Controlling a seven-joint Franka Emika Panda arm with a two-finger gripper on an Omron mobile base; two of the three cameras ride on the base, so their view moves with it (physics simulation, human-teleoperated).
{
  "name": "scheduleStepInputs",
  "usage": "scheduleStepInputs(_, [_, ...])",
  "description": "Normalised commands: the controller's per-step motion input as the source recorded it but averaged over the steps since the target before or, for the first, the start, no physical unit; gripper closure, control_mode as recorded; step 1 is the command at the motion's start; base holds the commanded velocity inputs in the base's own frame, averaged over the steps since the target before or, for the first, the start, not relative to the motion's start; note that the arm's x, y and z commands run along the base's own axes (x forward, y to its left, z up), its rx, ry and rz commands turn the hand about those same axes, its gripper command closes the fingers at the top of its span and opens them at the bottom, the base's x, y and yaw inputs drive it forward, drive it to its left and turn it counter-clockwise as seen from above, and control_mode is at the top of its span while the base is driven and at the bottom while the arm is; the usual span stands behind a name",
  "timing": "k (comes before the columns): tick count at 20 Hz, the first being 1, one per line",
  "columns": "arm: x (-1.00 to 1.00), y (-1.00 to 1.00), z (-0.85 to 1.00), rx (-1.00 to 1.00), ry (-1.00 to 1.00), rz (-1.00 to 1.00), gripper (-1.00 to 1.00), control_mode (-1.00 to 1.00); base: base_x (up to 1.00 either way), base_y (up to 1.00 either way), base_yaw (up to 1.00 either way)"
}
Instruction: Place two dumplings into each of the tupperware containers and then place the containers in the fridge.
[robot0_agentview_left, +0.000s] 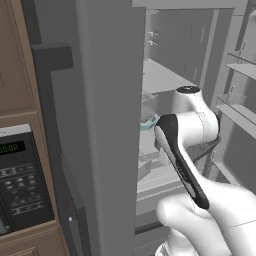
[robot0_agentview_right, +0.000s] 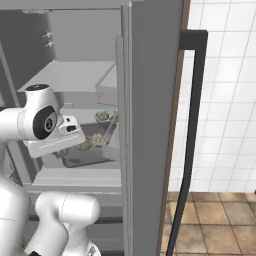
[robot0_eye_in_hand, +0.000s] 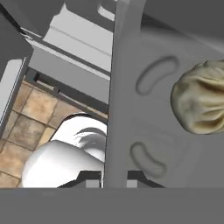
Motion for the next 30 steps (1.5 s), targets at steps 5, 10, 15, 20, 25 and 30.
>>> scheduleStepInputs(5, [0.43, 0.01, -0.05, -0.15, 0.08, 0.35, 1.0, -1.0, 0.0, 0.0, 0.0])
scheduleStepInputs(10, [0.34, 0.0, -0.16, -0.04, 0.0, 0.41, 1.0, -1.0, 0.0, 0.0, 0.0])
scheduleStepInputs(15, [0.11, 0.01, -0.43, 0.0, -0.18, 0.44, 1.0, -1.0, 0.0, 0.0, 0.0])
scheduleStepInputs(20, [0.27, 0.01, -0.23, 0.0, -0.11, 0.5, 1.0, -1.0, 0.0, 0.0, 0.0])
scheduleStepInputs(25, [0.65, 0.16, -0.03, -0.16, 0.26, 0.48, 1.0, -1.0, 0.0, 0.0, 0.0])
scheduleStepInputs(30, [0.69, 0.46, -0.18, -0.18, 0.11, 0.34, 1.0, -1.0, 0.0, 0.0, 0.0])
